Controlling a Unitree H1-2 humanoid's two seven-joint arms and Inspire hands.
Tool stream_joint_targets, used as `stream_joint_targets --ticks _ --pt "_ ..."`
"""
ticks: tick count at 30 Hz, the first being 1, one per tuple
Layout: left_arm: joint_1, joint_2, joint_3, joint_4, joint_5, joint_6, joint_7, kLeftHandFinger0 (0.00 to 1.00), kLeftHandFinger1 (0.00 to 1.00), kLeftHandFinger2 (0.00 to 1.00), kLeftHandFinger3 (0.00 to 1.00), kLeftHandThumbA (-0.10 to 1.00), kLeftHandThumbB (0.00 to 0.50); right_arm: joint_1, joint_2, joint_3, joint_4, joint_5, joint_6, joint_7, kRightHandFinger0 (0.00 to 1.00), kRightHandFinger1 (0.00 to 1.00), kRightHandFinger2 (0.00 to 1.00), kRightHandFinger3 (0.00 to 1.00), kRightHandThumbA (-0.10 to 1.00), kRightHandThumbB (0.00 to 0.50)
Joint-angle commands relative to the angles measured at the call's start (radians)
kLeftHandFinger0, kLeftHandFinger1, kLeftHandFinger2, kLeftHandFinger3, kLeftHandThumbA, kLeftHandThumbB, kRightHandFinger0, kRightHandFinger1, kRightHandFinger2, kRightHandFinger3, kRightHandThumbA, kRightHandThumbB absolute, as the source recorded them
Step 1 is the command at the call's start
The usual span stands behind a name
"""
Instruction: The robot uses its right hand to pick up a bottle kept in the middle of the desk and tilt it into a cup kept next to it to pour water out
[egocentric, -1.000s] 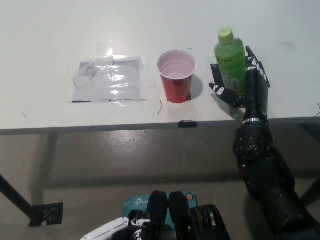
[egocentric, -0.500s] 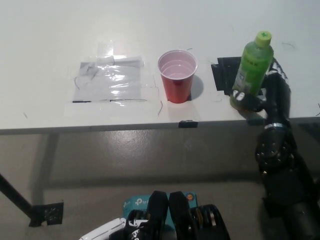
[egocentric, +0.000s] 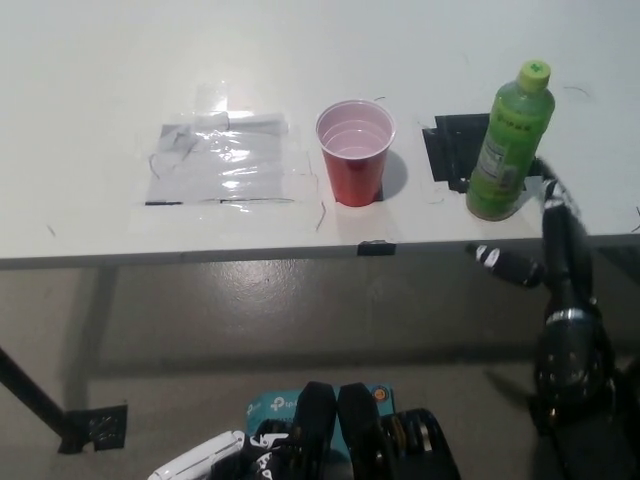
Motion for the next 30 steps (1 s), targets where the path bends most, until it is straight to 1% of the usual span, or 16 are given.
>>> stream_joint_targets --ticks 1,5,7,11,12,13,15,18,19,20,21,23,24,25,27,30 --pt "-0.003 0.016 0.007 -0.028 0.002 -0.014 -0.003 1.0 1.0 1.0 1.0 0.34 0.5 0.054 0.003 0.051 -0.187 0.028 0.033 0.121 1.0 1.0 1.0 1.0 1.0 0.5" --pt "-0.009 0.011 0.009 -0.022 0.002 -0.023 -0.002 1.0 1.0 1.0 1.0 0.33 0.5 0.139 -0.004 0.073 -0.323 0.072 0.057 0.194 1.0 1.0 1.0 1.0 1.0 0.5" --pt "-0.01 0.011 0.009 -0.021 -0.003 -0.018 -0.004 1.0 1.0 1.0 1.0 0.33 0.5 0.251 -0.033 0.11 -0.479 0.082 0.078 0.257 1.0 1.0 1.0 1.0 1.0 0.5" --pt "-0.011 0.015 0.013 -0.018 0.0 -0.029 -0.004 1.0 1.0 1.0 1.0 0.35 0.5 0.355 -0.076 0.117 -0.594 0.118 0.042 0.289 1.0 1.0 1.0 1.0 1.0 0.5" --pt "-0.012 0.016 0.012 -0.02 0.0 -0.024 -0.004 1.0 1.0 1.0 1.0 0.35 0.5 0.381 -0.083 0.114 -0.607 0.124 0.024 0.286 1.0 1.0 1.0 1.0 1.0 0.438" --pt "-0.013 0.016 0.011 -0.022 0.001 -0.018 -0.005 1.0 1.0 1.0 1.0 0.35 0.5 0.411 -0.089 0.11 -0.616 0.128 0.002 0.281 1.0 1.0 1.0 1.0 1.0 0.431" --pt "-0.014 0.02 0.006 -0.012 0.01 -0.03 -0.008 1.0 1.0 1.0 1.0 0.37 0.5 0.455 -0.087 0.108 -0.629 0.137 0.002 0.28 1.0 1.0 1.0 1.0 0.86 0.387" --pt "-0.012 0.014 0.013 -0.019 -0.007 -0.013 -0.007 1.0 1.0 1.0 1.0 0.33 0.5 0.478 -0.086 0.104 -0.61 0.144 0.01 0.289 1.0 1.0 1.0 1.0 0.59 0.309" --pt "-0.012 0.015 0.012 -0.019 -0.007 -0.015 -0.009 1.0 1.0 1.0 1.0 0.34 0.5 0.474 -0.086 0.1 -0.617 0.161 0.032 0.307 1.0 1.0 1.0 1.0 0.52 0.288" --pt "-0.011 0.016 0.013 -0.019 -0.008 -0.015 -0.01 1.0 1.0 1.0 1.0 0.33 0.5 0.464 -0.088 0.096 -0.605 0.168 0.019 0.31 1.0 1.0 1.0 1.0 0.5 0.276" --pt "-0.011 0.014 0.011 -0.019 -0.004 -0.018 -0.008 1.0 1.0 1.0 1.0 0.34 0.5 0.461 -0.094 0.092 -0.599 0.177 -0.001 0.313 1.0 1.0 1.0 1.0 0.42 0.233" --pt "-0.01 0.016 0.012 -0.019 -0.001 -0.02 -0.007 1.0 1.0 1.0 1.0 0.35 0.5 0.448 -0.112 0.091 -0.57 0.192 -0.051 0.323 0.96 1.0 1.0 1.0 0.39 0.241" --pt "-0.011 0.017 0.012 -0.021 -0.002 -0.016 -0.008 1.0 1.0 1.0 1.0 0.36 0.5 0.437 -0.129 0.088 -0.524 0.208 -0.114 0.324 0.85 1.0 1.0 1.0 0.32 0.242" --pt "-0.018 0.021 0.016 -0.022 -0.004 -0.014 -0.009 1.0 1.0 1.0 1.0 0.36 0.5 0.427 -0.127 0.088 -0.515 0.21 -0.123 0.323 0.76 0.97 1.0 1.0 0.26 0.245" --pt "-0.021 0.021 0.016 -0.014 -0.006 -0.024 -0.013 1.0 1.0 1.0 1.0 0.35 0.5 0.415 -0.132 0.08 -0.475 0.232 -0.162 0.323 0.73 0.93 1.0 1.0 0.25 0.254" --pt "-0.019 0.02 0.016 -0.015 0.003 -0.027 -0.008 1.0 1.0 1.0 1.0 0.36 0.5 0.408 -0.129 0.071 -0.45 0.255 -0.182 0.326 0.75 0.94 1.0 1.0 0.24 0.266"
